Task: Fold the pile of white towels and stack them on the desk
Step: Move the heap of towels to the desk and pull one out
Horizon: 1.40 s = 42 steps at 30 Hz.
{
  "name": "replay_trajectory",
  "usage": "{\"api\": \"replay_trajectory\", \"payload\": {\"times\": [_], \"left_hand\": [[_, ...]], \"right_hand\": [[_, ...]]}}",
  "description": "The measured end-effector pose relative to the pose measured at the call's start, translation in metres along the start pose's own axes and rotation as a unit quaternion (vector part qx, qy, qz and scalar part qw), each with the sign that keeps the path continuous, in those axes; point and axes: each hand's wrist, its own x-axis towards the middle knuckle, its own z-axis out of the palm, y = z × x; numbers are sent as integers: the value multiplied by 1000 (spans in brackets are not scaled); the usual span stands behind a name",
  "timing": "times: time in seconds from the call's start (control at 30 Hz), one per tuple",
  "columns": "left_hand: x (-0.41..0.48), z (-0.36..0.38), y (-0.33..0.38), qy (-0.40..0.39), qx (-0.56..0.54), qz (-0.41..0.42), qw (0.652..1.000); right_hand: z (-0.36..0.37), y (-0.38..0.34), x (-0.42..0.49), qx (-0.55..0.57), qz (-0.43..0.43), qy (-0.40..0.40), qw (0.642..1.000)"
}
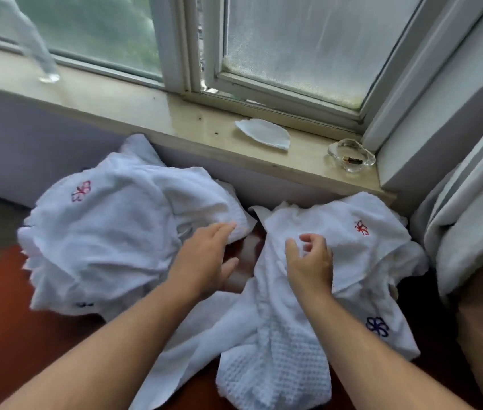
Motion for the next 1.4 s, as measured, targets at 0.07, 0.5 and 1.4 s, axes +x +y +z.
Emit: {"api": "replay_trajectory", "payload": {"times": [0.07, 0.5, 1.4], "left_hand": [[-9, -18, -18, 26, 12, -6, 1000], [-13, -87, -174, 71, -106, -312, 942], [-24, -90, -208, 108, -154, -279, 942]], "right_hand": [[24, -21, -4, 16, -15, -27, 999], [148, -108, -4, 51, 40, -248, 967], [178, -105, -22, 122, 4, -212, 970]]}}
